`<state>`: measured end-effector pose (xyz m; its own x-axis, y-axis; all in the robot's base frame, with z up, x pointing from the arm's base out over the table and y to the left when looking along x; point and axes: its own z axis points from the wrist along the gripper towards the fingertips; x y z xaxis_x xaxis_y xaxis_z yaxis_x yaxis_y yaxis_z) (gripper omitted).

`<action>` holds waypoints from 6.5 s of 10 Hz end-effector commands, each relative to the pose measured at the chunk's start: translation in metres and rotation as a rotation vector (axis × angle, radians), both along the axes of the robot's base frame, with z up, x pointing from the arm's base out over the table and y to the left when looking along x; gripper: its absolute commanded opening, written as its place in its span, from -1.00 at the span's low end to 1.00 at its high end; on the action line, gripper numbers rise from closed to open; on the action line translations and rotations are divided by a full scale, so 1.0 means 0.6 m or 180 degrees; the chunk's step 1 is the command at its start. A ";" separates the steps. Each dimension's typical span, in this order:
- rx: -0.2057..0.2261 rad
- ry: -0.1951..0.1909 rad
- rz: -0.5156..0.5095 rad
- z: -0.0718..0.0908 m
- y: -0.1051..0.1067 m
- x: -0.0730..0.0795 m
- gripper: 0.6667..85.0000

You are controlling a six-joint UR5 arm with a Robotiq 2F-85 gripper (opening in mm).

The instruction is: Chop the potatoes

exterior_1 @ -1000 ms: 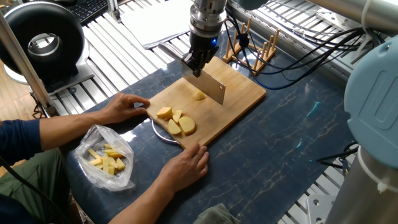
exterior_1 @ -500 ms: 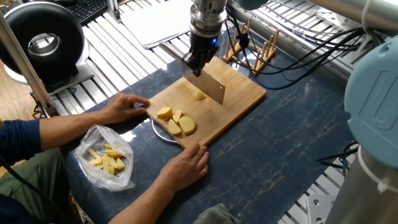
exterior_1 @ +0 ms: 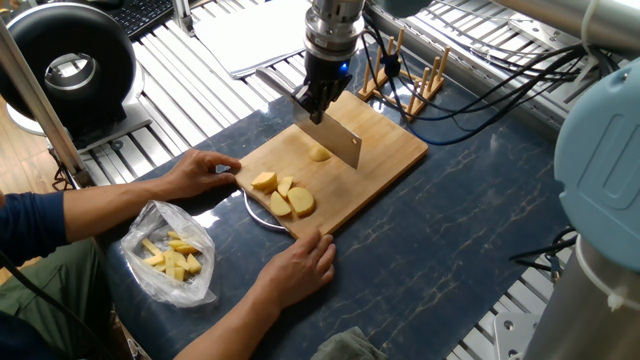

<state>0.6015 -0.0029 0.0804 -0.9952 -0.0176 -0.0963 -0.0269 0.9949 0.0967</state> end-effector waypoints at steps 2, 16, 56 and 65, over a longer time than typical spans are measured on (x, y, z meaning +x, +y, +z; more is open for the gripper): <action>0.0052 -0.0031 0.0009 -0.002 -0.002 0.000 -0.99; 0.0186 -0.0261 -0.0044 -0.011 0.028 0.027 -0.99; -0.0035 -0.0174 0.0070 0.004 0.040 0.025 -0.99; 0.0009 -0.0159 0.0065 0.006 0.043 0.024 -0.99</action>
<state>0.6153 0.0204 0.0817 -0.9882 -0.0473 -0.1457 -0.0593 0.9951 0.0792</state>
